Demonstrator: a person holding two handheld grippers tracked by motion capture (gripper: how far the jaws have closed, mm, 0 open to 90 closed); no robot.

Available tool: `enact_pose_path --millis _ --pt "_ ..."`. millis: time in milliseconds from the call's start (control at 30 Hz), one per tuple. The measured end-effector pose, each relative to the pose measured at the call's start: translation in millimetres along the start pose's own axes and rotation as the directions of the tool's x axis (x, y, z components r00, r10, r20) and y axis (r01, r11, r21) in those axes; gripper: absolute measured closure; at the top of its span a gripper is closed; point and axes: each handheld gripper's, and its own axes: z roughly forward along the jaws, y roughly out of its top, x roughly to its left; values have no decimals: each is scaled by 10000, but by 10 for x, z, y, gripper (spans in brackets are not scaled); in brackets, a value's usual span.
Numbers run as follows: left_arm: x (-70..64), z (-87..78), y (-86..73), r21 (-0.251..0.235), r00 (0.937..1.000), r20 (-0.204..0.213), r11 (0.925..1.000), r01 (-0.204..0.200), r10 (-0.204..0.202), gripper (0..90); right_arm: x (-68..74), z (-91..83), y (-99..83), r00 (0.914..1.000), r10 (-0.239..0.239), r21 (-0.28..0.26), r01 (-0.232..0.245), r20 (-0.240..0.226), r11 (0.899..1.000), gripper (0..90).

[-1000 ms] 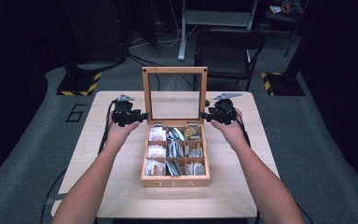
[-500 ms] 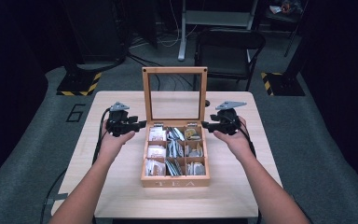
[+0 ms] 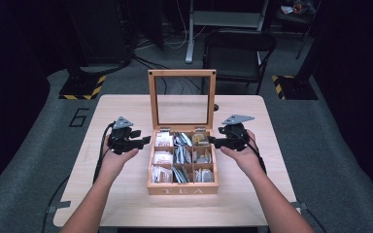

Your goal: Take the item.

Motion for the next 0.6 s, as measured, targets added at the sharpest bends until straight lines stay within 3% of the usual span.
enact_pose_path --millis 333,433,600 --pt "-29 -25 -95 -218 9978 213 9977 638 -633 443 141 -63 -70 9999 47 35 -47 -126 10000 354" --pt "-53 -23 -112 -158 9984 143 9984 543 -540 439 206 -100 -105 9999 -49 26 49 -92 10000 356" --pt "-70 -32 -125 -104 9973 369 9979 642 -637 433 371 -162 -196 9998 -197 -63 198 100 9998 450"
